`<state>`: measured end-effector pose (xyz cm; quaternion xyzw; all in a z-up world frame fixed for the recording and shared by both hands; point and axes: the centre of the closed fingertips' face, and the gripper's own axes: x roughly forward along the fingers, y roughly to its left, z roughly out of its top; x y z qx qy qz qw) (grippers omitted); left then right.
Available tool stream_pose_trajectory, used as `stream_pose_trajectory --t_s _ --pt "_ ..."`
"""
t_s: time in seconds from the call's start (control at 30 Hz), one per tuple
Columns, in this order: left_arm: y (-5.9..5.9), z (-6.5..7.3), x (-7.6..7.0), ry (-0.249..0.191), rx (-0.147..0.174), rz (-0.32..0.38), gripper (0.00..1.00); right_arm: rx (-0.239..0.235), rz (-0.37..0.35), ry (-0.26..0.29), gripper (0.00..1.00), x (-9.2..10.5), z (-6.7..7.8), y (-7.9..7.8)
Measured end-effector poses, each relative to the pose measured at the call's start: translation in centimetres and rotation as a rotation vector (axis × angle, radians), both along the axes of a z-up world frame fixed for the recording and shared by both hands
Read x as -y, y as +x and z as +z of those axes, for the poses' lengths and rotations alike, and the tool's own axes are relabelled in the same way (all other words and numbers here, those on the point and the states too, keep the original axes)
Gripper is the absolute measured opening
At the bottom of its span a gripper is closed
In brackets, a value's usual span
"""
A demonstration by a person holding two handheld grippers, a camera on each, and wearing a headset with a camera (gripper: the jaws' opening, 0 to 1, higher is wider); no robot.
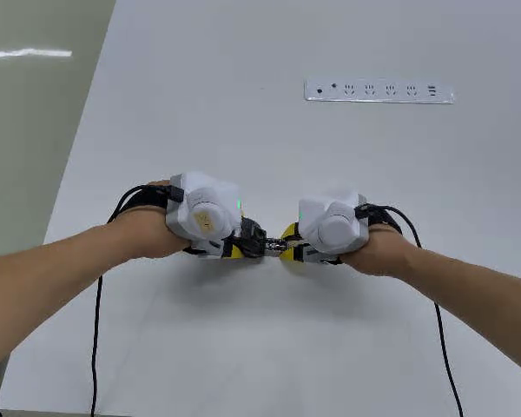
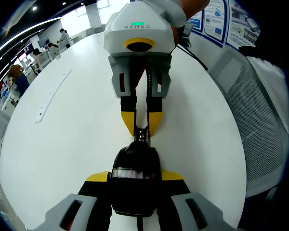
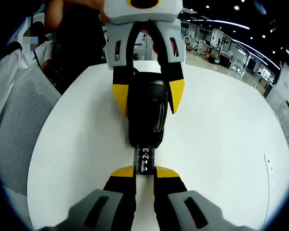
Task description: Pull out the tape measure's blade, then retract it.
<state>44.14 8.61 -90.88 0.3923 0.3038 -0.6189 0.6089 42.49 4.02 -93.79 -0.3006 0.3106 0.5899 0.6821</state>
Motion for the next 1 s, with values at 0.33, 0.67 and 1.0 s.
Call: stream_pose_trajectory --t_s 0.33,0.67,1.0 --pt "0.1 0.0 0.0 0.002 -0.002 0.005 0.33 -0.006 -0.008 -0.004 0.12 1.2 -0.1 -0.1" --pt "0.0 0.0 0.0 0.001 -0.004 0.004 0.33 -0.011 -0.020 -0.009 0.12 2.6 0.1 -0.4" --pt "0.1 0.0 0.0 0.001 -0.003 0.007 0.33 -0.013 -0.034 -0.026 0.12 3.9 -0.2 -0.3"
